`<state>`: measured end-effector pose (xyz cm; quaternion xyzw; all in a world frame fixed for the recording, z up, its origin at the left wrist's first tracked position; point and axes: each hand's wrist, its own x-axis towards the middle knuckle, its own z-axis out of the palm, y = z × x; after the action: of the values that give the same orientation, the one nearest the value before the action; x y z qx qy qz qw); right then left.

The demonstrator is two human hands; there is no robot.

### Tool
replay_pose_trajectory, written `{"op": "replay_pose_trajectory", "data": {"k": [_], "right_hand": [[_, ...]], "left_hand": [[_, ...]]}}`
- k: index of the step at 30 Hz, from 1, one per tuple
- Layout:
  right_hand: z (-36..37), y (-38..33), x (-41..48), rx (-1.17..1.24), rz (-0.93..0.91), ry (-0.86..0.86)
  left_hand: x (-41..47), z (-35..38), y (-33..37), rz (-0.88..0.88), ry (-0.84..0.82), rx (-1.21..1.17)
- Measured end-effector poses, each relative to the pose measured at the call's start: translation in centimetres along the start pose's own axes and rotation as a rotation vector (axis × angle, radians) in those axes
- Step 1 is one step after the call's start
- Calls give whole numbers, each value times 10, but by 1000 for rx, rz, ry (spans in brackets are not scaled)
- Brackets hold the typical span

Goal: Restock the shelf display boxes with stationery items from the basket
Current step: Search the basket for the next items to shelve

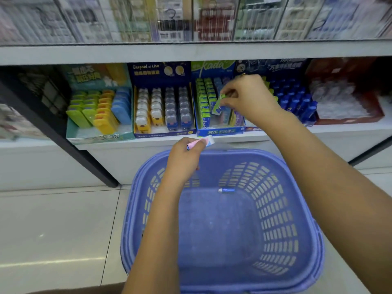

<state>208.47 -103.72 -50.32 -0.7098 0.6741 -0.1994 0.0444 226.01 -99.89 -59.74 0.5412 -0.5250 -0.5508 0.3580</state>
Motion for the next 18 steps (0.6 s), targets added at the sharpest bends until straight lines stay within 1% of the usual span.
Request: {"op": "replay_pose_trajectory", "data": {"k": [4, 8, 12, 18], "right_hand": [[7, -5, 20, -94, -20, -152], [11, -7, 32, -122, -4, -245], [20, -6, 35, -142, 25, -285], [27, -12, 45, -143, 56, -300]], "left_hand": [[2, 0, -2, -23, 8, 32], [4, 0, -4, -15, 21, 21], [4, 2, -6, -5, 30, -63], [0, 13, 2, 16, 24, -283]]}}
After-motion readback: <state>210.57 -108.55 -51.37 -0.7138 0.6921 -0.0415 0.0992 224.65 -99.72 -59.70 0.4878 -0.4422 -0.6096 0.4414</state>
